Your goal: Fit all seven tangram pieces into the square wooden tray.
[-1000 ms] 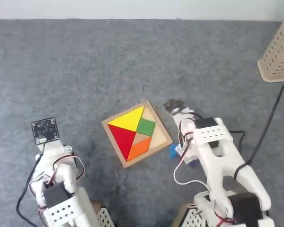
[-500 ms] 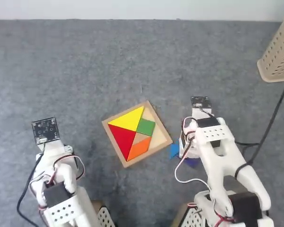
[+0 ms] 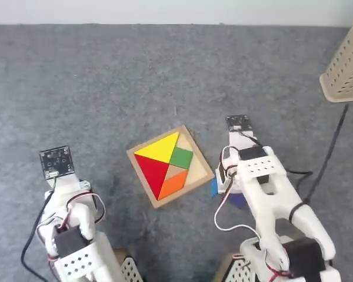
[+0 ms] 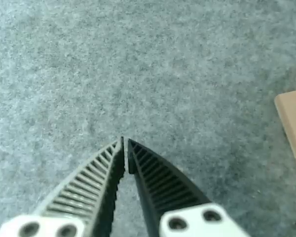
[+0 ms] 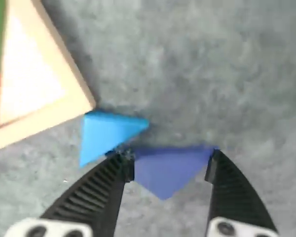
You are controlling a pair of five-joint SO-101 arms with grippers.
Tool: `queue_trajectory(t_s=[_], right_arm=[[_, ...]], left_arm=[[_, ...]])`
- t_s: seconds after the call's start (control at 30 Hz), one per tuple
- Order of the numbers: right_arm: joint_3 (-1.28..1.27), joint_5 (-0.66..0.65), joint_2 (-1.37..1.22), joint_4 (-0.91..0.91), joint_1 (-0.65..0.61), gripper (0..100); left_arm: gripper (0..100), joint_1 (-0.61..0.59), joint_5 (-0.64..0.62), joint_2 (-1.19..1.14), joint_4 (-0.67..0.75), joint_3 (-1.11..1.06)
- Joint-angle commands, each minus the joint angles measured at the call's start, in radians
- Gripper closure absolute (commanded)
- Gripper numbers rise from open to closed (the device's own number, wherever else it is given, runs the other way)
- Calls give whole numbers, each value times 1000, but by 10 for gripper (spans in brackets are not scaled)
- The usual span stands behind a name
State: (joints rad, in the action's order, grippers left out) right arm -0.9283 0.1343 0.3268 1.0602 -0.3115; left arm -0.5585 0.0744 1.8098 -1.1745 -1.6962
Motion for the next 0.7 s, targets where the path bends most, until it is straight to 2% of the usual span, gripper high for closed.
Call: queue_trajectory(t_s=[0.0,0.17,0.33,0.43,0.67], right_arm=[[51,-35,2,-16,18,757],[135,-20,-94,47,15,757],[184,233,-186,125,8,757],[195,333,-257,108,-28,753],[262,310,-323,148,-47,757]], left_arm=[[987,3,-14,8,-6,10],[987,3,-14,8,-6,10],[987,5,-14,8,-6,10],[987,5,-14,8,-6,10],[987,3,-14,8,-6,10]])
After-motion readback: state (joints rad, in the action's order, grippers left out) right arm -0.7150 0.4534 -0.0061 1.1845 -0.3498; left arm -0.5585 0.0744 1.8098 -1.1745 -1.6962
